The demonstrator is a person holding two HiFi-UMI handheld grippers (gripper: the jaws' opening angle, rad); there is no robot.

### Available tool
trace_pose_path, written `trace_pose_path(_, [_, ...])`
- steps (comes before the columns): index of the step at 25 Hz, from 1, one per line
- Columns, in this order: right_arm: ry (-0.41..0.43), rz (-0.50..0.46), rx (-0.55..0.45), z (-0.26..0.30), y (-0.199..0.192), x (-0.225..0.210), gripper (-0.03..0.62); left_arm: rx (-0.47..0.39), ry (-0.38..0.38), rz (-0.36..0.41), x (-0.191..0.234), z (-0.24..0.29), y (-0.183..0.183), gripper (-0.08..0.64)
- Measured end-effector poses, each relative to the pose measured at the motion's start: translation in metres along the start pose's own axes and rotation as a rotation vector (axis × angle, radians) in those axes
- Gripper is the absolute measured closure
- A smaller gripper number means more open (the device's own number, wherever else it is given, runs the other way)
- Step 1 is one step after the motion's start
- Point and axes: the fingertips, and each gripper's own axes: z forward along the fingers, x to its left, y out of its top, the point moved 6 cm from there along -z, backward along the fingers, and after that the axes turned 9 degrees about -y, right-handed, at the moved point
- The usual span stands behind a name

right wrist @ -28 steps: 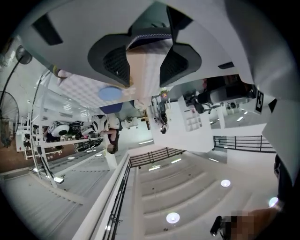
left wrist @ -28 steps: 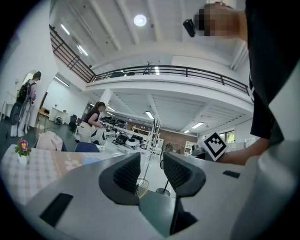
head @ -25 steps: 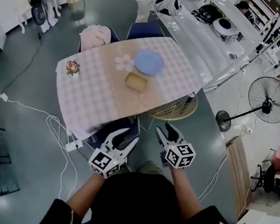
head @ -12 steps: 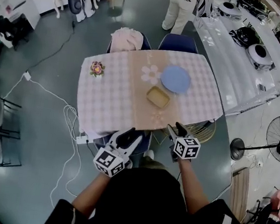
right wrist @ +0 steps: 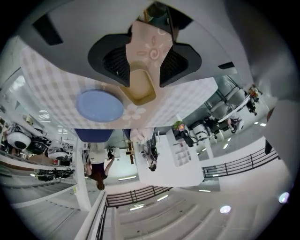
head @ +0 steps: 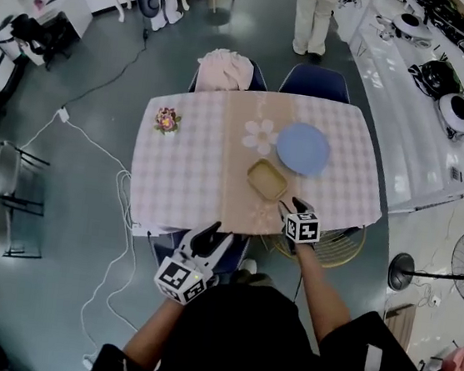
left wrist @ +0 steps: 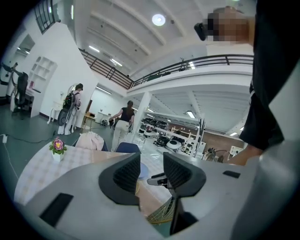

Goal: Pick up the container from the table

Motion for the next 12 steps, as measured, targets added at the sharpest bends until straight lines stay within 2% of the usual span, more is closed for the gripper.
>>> trace_pose_path(5, [0.022,-0.050,0.083,0.065,-0.004,-0.024,0.425,0.003,0.092,-0.028,0.003,0.010,-0.003,0.425])
trace_pose_path(12, [0.037,-0.161,0.126,0.134,0.012,-0.042,0.425,0.026,0.160,-0.075,0.002,0.021,-0.007,0.425])
